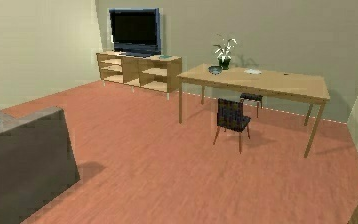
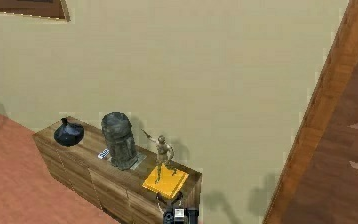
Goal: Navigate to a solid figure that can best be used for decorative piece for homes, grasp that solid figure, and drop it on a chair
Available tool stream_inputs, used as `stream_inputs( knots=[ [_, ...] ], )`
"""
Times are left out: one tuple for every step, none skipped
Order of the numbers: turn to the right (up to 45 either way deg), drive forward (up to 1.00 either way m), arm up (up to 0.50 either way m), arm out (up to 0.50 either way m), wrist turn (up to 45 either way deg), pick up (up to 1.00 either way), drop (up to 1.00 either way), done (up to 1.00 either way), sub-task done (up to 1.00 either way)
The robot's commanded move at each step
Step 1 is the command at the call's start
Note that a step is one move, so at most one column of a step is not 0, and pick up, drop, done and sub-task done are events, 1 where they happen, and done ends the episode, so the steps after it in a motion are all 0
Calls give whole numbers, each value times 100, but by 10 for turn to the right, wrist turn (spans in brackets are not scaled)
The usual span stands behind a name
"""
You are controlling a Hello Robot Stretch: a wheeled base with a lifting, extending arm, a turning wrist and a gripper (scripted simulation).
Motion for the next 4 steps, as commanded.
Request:
stream_inputs(
  knots=[
    [0, 0, 0, 0, 0, 100, 0, 0, 0],
    [0, 0, 10, 0, 0, 0, 0, 0, 0],
    [0, 0, 44, 0, 0, 0, 0, 0, 0],
    [0, 0, 0, 0, -450, 0, 0, 0, 0]
  ],
)
